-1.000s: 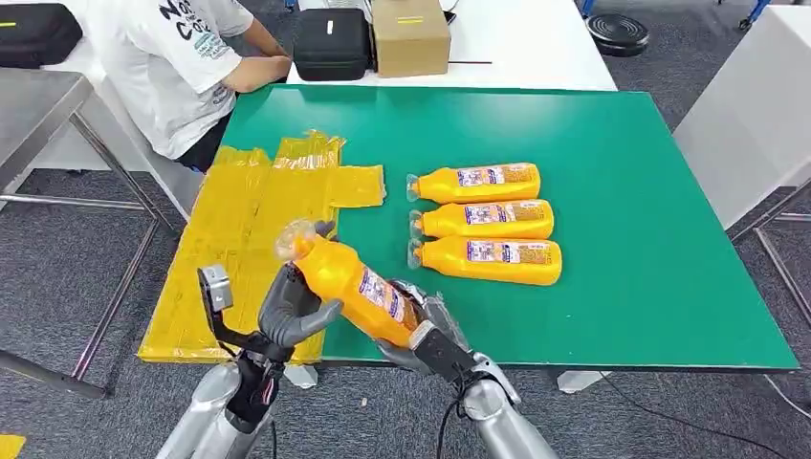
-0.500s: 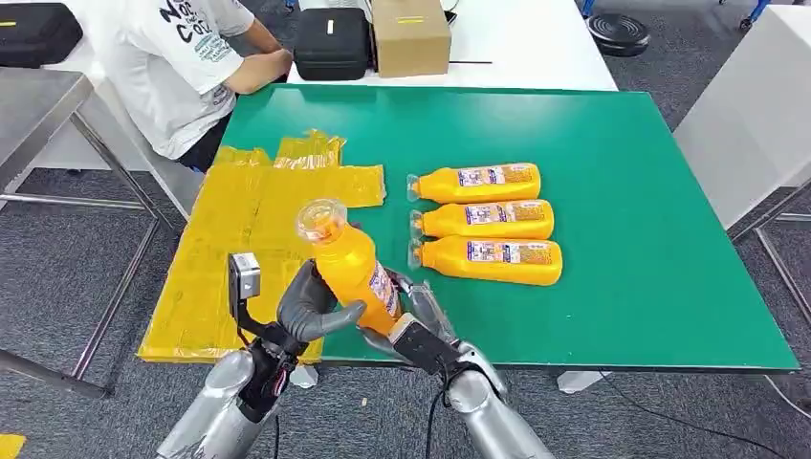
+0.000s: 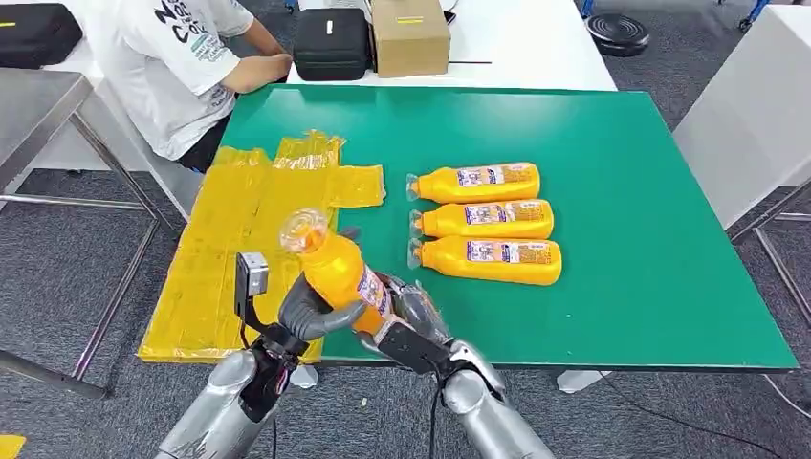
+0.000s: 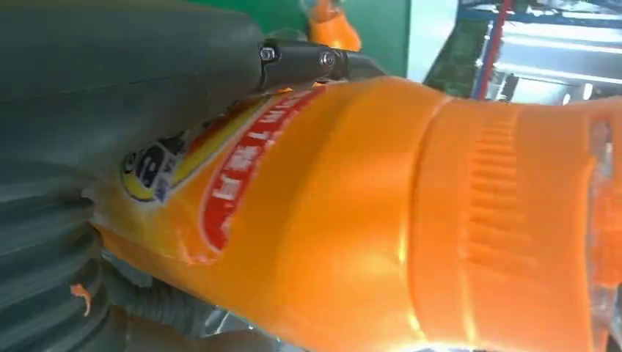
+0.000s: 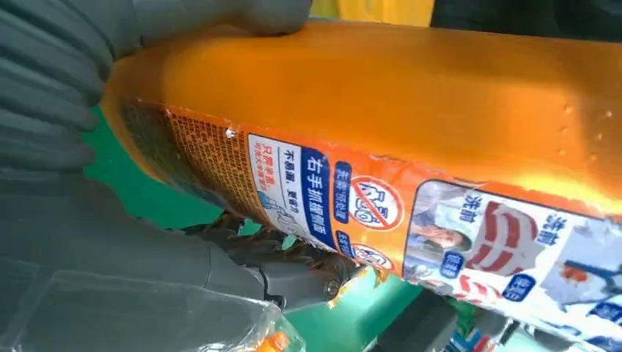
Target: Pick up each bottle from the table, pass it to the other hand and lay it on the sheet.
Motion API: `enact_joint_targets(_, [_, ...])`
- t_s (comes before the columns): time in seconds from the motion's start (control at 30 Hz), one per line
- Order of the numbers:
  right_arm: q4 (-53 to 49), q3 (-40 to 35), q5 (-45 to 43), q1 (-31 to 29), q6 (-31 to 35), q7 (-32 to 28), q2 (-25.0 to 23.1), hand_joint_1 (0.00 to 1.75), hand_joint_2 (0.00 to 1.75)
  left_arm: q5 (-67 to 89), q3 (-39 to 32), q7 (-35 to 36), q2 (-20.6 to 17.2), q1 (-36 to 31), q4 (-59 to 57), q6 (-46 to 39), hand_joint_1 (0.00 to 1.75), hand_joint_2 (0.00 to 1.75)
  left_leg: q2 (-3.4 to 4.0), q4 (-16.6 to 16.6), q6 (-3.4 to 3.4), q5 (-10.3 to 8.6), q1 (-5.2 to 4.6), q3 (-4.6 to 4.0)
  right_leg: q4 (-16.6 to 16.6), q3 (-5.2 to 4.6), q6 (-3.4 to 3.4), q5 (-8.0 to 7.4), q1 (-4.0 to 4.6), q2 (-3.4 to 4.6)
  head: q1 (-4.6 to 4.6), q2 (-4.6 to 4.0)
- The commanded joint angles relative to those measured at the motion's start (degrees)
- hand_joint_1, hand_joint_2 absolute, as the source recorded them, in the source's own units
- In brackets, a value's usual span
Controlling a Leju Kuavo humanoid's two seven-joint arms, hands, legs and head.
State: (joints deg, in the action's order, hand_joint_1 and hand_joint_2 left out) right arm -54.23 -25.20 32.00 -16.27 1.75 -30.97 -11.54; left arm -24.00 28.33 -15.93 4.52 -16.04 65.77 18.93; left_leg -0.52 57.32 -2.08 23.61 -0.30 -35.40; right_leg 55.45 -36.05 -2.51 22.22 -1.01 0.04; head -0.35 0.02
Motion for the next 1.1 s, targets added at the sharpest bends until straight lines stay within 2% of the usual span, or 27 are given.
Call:
enact_joint_targets(0.03, [6.8,-5.5,1.5,-3.1,-1.2,0.4,0.1,1.75,1.75,0.2,3.1,0.5,-0.2,-2.9,-4.0,-0.7,0.0,1.75,-0.01,0.0,0.07,0.06,0.04,0.15,0.0,0.16,0.06,0.07,0.04,-0.04,0.0,0.0])
enact_joint_targets(0.27, [9.0,-6.5,3.4,-3.5,-1.3,1.5,0.1,1.75,1.75,-0.8,1.3,0.1,0.3,-2.4,-3.9,-2.8,0.0,1.75,0.01,0.0,0.1,0.12,0.06,0.28,0.0,0.29,0.09,0.12,0.07,-0.03,0.02,0.0])
enact_joint_targets(0.3, [9.2,-6.5,3.6,-3.5,-1.2,1.5,0.0,1.75,1.75,-1.2,1.2,0.0,0.4,-2.4,-3.6,-2.8,0.61,1.75,0.0,0.0,0.08,0.07,0.05,0.18,0.0,0.19,0.07,0.07,0.05,-0.03,0.02,0.0])
enact_joint_targets(0.33, [9.6,-6.4,3.6,-3.7,-1.3,1.5,0.0,1.75,1.75,-2.0,0.9,-0.3,0.5,-2.0,-2.7,-2.9,1.69,1.75,0.01,0.0,0.12,0.14,0.07,0.31,0.0,0.32,0.1,0.14,0.08,-0.03,-0.02,0.0])
enact_joint_targets(0.37, [9.7,-6.4,3.7,-3.7,-1.2,1.4,0.0,1.75,1.75,-2.8,0.8,-0.4,0.5,-1.8,-2.2,-2.6,1.75,1.75,0.0,0.0,0.09,0.11,0.08,0.22,0.0,0.24,0.08,0.1,0.08,-0.04,0.04,0.0])
enact_joint_targets(0.77, [10.5,-6.0,3.9,-4.3,-1.1,1.2,-0.1,1.75,1.75,-7.0,0.1,-1.4,0.3,-0.1,1.8,-1.4,1.75,1.75,-0.05,0.1,0.13,0.21,0.11,0.37,0.0,0.39,0.12,0.22,0.12,-0.11,0.0,0.0])
enact_joint_targets(1.03, [10.0,-5.5,3.9,-4.0,0.0,1.1,-0.2,1.75,1.75,-7.6,0.5,-1.4,0.2,-0.3,2.1,-1.1,1.75,1.75,-0.05,0.0,0.06,0.04,0.05,0.08,0.0,0.08,0.06,0.06,0.05,-0.08,0.0,0.0])
enact_joint_targets(1.07, [9.3,-5.0,3.9,-3.7,1.2,1.3,-0.3,0.16,1.75,-7.6,0.6,-1.4,0.2,-0.1,2.4,-1.3,1.75,1.75,-0.06,0.0,0.11,0.13,0.08,0.21,0.0,0.22,0.1,0.15,0.09,-0.11,0.0,0.0])
enact_joint_targets(1.1, [8.6,-4.7,4.2,-3.4,2.6,2.0,-0.4,0.0,1.75,-7.6,0.5,-1.4,0.1,0.2,2.8,-1.4,1.75,1.75,-0.07,0.0,0.09,0.09,0.07,0.15,0.0,0.16,0.08,0.11,0.08,-0.11,0.0,0.0])
